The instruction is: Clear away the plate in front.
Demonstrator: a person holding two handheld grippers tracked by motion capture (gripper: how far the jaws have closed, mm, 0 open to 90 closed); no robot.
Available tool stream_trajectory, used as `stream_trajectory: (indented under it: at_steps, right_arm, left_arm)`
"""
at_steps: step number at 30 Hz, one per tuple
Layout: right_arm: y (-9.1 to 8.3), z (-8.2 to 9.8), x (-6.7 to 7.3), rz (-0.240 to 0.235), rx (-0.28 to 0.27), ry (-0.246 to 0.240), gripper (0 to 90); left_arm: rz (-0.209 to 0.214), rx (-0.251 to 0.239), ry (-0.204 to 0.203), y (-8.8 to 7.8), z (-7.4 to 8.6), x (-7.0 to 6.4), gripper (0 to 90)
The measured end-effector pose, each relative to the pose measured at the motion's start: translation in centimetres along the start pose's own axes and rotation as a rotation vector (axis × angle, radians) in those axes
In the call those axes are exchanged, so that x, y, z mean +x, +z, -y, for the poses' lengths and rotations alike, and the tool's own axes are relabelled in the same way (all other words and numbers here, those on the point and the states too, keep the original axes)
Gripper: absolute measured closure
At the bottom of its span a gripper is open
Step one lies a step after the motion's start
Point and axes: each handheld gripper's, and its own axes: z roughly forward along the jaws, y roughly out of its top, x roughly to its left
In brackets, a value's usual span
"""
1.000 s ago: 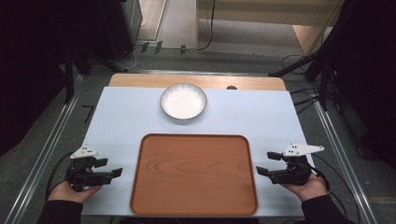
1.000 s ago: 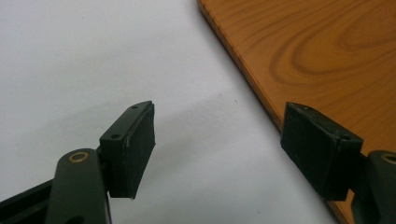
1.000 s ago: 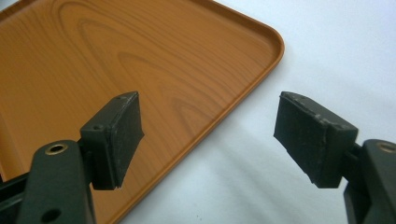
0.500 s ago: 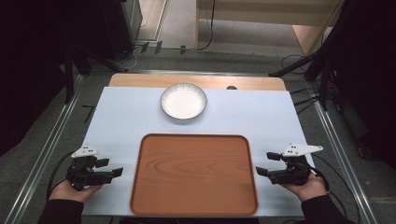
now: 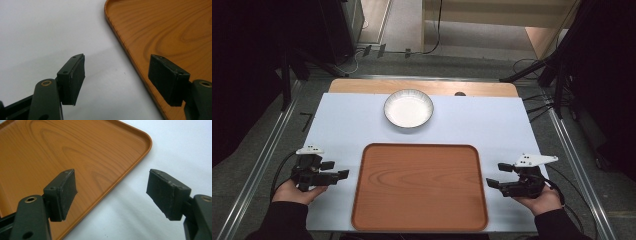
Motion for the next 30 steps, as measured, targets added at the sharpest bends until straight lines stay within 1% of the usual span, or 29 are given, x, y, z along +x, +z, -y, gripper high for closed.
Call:
stream_trajectory:
  at_steps: [2, 3, 5, 9, 10, 11, 12, 14, 15, 16, 17, 18, 20, 21, 24, 26, 28, 29, 30]
  right_arm:
    - [0.0, 0.0, 0.0, 0.000, 0.000, -0.003, 24.5]
    - [0.1, 0.0, 0.0, -0.002, -0.001, -0.008, 24.5]
    - [0.1, 0.0, 0.0, -0.003, 0.001, -0.006, 24.5]
    - [0.2, 0.0, 0.0, -0.002, 0.005, -0.007, 24.6]
    - [0.2, -0.1, -0.1, -0.002, 0.005, -0.008, 24.6]
    - [0.2, -0.1, -0.1, -0.003, 0.004, -0.003, 24.7]
    - [0.1, -0.1, -0.1, -0.003, 0.002, -0.004, 24.7]
    - [0.1, -0.1, -0.1, -0.001, -0.005, -0.005, 24.7]
    - [0.1, -0.1, -0.1, -0.002, -0.007, 0.001, 24.7]
    - [0.1, -0.1, -0.1, -0.002, -0.007, 0.001, 24.7]
    - [0.1, -0.1, -0.1, -0.004, 0.003, -0.002, 24.7]
    - [0.2, -0.1, -0.1, -0.004, 0.004, -0.004, 24.8]
    - [0.3, -0.1, -0.1, -0.002, 0.004, -0.011, 25.4]
    - [0.3, -0.1, -0.1, -0.002, 0.004, -0.011, 25.4]
    - [0.3, -0.1, 0.0, -0.003, 0.006, -0.005, 25.9]
    - [0.3, -0.1, 0.0, -0.003, 0.008, -0.007, 25.9]
    - [0.4, -0.1, 0.0, -0.003, 0.013, -0.003, 25.8]
    - [0.4, -0.1, 0.0, -0.003, 0.013, -0.003, 25.8]
    - [0.4, -0.1, 0.0, -0.002, 0.013, -0.003, 25.9]
  left_arm:
    - [0.003, 0.004, 0.009, 0.1, -0.7, -0.2, 29.7]
    - [0.003, 0.004, 0.009, 0.1, -0.7, -0.2, 29.7]
    - [0.002, 0.006, 0.017, 0.3, -1.6, -0.2, 29.4]
    - [0.018, 0.013, 0.000, 0.8, -2.7, -0.1, 28.4]
    - [0.018, 0.013, 0.000, 0.8, -2.7, -0.1, 28.4]
    - [0.022, 0.021, -0.002, 1.1, -3.4, -0.1, 28.5]
    - [0.022, 0.021, -0.002, 1.1, -3.4, -0.1, 28.4]
    - [0.024, 0.026, 0.006, 1.2, -4.1, -0.1, 28.4]
    - [0.027, 0.030, 0.008, 1.4, -4.8, -0.1, 28.6]
    - [0.027, 0.030, 0.008, 1.4, -4.8, -0.1, 28.6]
    - [0.022, 0.034, 0.014, 1.6, -5.4, -0.1, 28.6]
    - [0.019, 0.036, 0.017, 1.7, -5.7, -0.1, 28.7]
    - [0.022, 0.041, 0.014, 1.9, -6.3, -0.1, 28.7]
    - [0.022, 0.041, 0.014, 1.9, -6.3, -0.1, 28.7]
    - [0.020, 0.050, 0.023, 2.1, -7.1, -0.1, 28.7]
    - [0.027, 0.054, 0.020, 2.2, -7.5, 0.0, 28.8]
    - [0.012, 0.066, 0.019, 2.5, -8.1, 0.0, 28.8]
    - [0.012, 0.066, 0.019, 2.5, -8.1, 0.0, 28.9]
    - [0.022, 0.064, 0.018, 2.8, -8.5, 0.2, 29.0]
